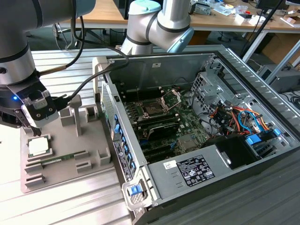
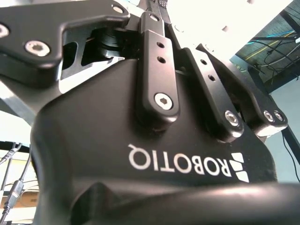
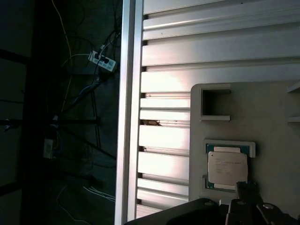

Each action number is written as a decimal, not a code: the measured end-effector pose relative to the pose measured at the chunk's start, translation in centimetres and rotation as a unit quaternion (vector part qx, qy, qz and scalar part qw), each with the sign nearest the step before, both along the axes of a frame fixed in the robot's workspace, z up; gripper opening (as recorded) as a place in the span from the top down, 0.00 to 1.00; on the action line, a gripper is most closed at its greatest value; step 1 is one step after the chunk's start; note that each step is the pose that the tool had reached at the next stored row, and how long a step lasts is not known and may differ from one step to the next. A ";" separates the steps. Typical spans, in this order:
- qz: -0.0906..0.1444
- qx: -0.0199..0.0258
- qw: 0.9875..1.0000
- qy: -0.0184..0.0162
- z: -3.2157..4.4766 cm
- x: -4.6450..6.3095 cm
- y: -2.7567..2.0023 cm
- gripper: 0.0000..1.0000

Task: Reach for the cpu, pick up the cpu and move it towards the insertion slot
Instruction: 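Pick up the cpu and move it towards the insertion slot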

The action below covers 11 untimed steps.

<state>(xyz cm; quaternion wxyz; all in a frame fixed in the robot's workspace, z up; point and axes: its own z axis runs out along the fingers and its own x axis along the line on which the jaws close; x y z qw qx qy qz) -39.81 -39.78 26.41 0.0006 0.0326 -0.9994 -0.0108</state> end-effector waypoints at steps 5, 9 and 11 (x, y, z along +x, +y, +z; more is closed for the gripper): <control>0.000 0.000 1.000 0.000 -0.11 0.0 0.00 0.90; 0.000 0.000 1.000 0.000 -0.18 0.0 0.00 0.90; 0.000 0.000 1.000 0.000 -0.25 0.0 0.00 0.90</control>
